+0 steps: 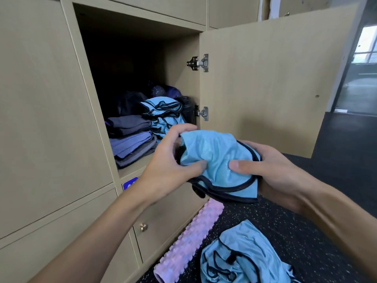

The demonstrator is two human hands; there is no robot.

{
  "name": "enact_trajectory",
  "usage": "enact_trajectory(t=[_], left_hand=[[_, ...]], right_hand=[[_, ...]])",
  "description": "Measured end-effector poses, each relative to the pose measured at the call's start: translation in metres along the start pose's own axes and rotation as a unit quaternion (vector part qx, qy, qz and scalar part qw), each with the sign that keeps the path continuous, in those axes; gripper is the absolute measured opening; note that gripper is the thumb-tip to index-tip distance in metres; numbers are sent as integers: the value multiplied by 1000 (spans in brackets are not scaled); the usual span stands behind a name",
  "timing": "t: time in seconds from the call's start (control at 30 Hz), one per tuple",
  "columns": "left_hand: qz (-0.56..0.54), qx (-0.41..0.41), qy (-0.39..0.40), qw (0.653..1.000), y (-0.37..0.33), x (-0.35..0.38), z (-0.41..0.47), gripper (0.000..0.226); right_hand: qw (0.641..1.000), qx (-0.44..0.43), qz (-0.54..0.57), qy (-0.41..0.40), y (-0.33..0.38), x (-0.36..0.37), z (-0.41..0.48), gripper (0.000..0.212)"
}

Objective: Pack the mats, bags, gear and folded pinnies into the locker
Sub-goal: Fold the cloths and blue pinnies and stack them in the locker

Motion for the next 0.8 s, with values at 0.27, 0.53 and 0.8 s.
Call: enact_trajectory(t=[0.27, 0.53, 0.8], left_hand=[[18, -23, 113, 993, 9, 3, -3, 86], [-60, -46, -6, 997, 26, -16, 10, 62], [-128, -71, -46, 988, 46, -42, 48, 68]], right_hand=[[999, 22, 15, -25, -4, 2, 17, 30], [994, -5, -101, -42, 5, -4, 49, 41], [970, -96, -222, -25, 12, -23, 111, 70]])
Point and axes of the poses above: each hand's wrist, its own z-axis towards the middle knuckle, its own x-axis out of the palm, y = z × x, the point moved 4 cm from there along z, towards the middle knuckle, and after that the axes turned 12 degrees about y, right-handed, at the moved point
